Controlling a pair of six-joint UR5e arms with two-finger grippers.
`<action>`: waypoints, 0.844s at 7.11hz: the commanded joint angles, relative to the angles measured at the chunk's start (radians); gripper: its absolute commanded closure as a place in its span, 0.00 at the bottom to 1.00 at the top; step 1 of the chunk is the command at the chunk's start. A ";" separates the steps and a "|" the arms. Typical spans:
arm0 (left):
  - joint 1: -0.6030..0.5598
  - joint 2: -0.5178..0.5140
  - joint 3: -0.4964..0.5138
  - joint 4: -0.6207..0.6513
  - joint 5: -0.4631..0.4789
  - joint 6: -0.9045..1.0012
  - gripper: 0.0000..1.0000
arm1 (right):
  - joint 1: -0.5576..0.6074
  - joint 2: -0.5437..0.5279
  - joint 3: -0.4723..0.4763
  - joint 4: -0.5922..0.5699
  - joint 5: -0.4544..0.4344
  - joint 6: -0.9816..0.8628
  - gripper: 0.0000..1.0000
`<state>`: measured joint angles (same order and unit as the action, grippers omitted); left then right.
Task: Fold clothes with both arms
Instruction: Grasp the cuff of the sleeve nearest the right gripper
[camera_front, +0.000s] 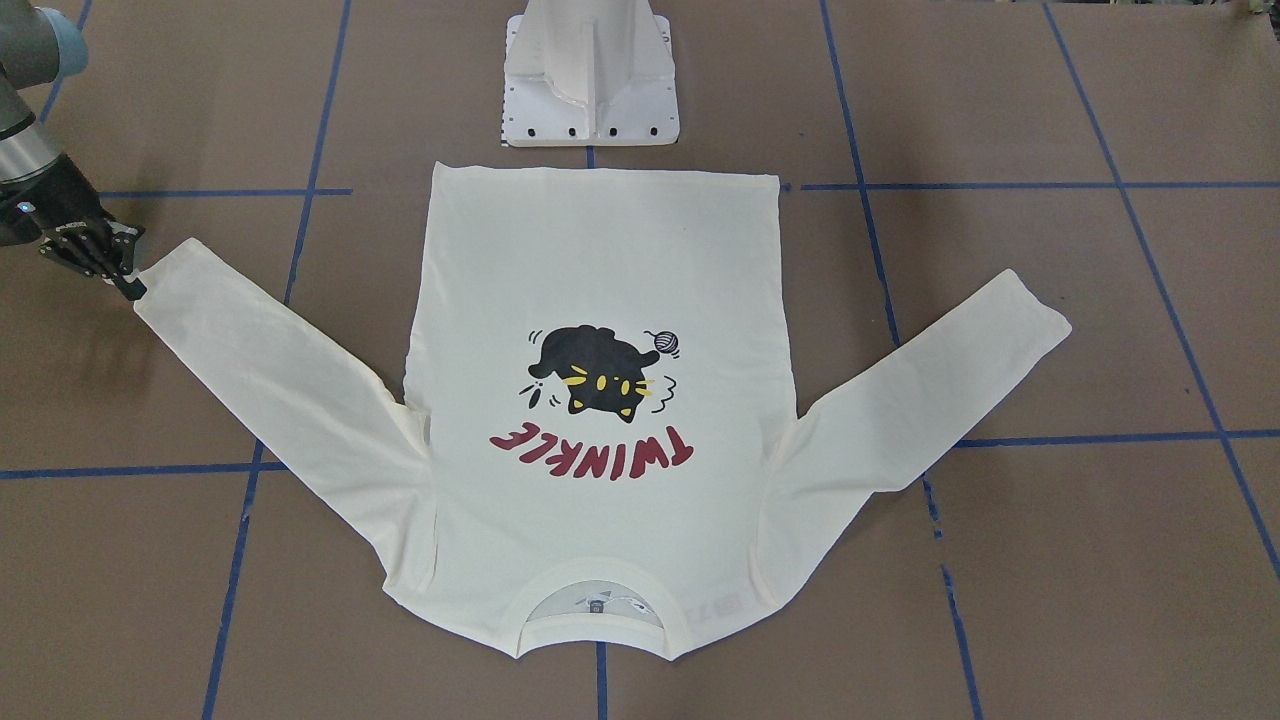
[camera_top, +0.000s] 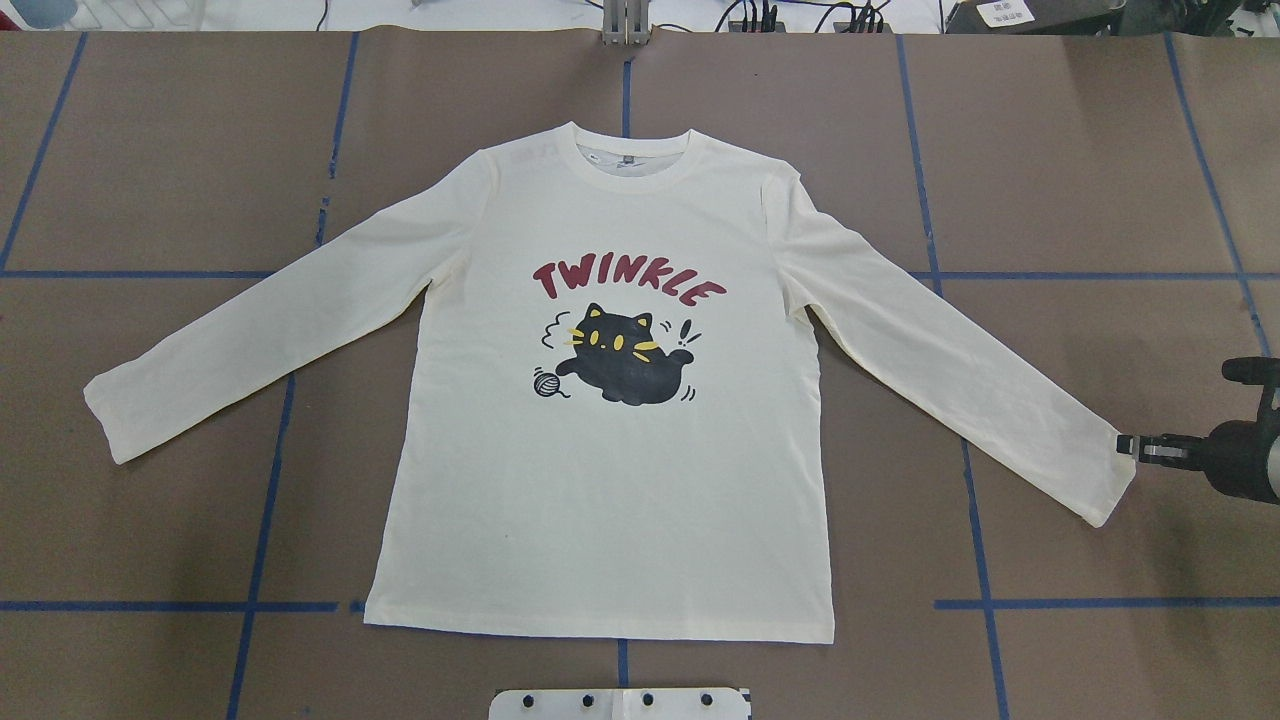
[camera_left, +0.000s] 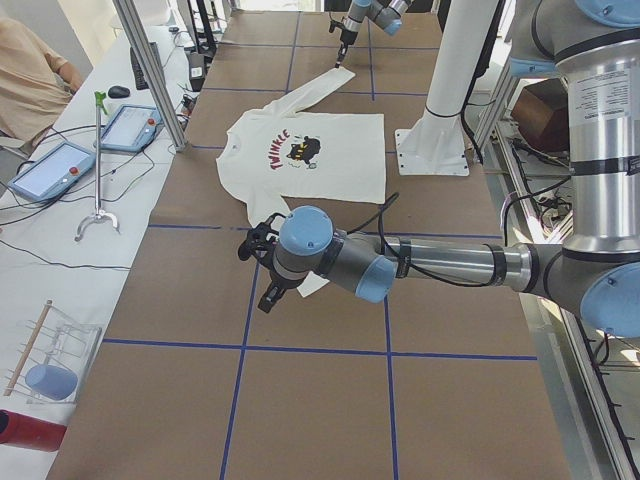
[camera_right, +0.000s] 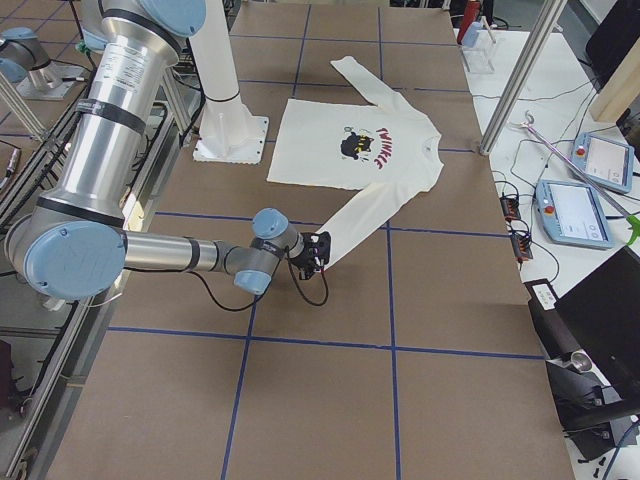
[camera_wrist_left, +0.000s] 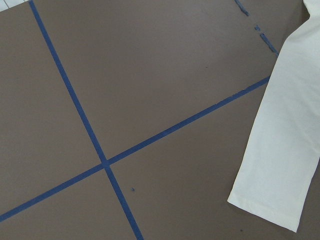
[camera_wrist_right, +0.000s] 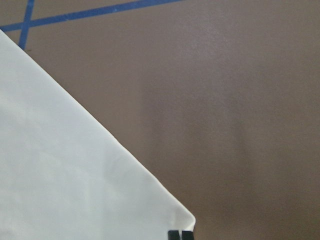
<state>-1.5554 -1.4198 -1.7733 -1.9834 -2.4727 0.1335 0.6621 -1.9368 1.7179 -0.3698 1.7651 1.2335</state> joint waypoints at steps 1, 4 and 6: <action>0.000 -0.001 0.000 0.000 0.000 0.000 0.00 | 0.036 0.012 0.189 -0.257 0.042 0.000 1.00; 0.000 -0.001 0.000 0.002 0.000 -0.002 0.00 | 0.189 0.337 0.236 -0.625 0.144 -0.002 1.00; 0.000 -0.001 -0.002 0.002 -0.002 -0.002 0.00 | 0.208 0.615 0.235 -0.907 0.140 0.000 1.00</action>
<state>-1.5554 -1.4205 -1.7736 -1.9821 -2.4738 0.1321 0.8535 -1.4969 1.9518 -1.0964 1.9046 1.2328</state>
